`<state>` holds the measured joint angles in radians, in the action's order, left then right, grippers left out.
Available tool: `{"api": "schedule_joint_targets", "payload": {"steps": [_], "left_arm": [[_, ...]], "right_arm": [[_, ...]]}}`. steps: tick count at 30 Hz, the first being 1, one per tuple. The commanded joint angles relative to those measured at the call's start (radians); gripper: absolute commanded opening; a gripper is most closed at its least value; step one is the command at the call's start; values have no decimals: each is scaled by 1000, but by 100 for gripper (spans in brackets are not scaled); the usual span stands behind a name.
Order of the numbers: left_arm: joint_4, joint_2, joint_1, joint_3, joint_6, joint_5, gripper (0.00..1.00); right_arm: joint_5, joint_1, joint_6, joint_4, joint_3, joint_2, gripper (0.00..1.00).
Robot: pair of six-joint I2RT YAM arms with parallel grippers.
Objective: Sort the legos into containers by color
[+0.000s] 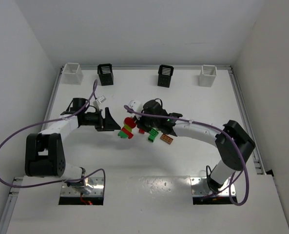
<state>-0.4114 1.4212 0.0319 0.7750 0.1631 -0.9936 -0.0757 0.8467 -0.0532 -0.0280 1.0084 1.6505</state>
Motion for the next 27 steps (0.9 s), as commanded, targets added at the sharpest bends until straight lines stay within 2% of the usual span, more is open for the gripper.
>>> {"api": "schedule_joint_targets", "payload": {"steps": [1,7,17,23,27], "left_arm": [[111,-31,11,-26,69,-180,86],[201,-84,20,-105,141,-281,86],[253,-41,11,-117,171,-263,86],[253,31,-10,-79,171,-241,80],[253,53,-20,-60,182,-232,80]], "right_arm": [[-30,11,-11,59,16,-17,0],[-39,11,-11,60,41,2,0],[-85,20,-11,60,61,2,0],[-95,41,-11,60,79,2,0],[-85,60,-20,60,79,2,0]]}}
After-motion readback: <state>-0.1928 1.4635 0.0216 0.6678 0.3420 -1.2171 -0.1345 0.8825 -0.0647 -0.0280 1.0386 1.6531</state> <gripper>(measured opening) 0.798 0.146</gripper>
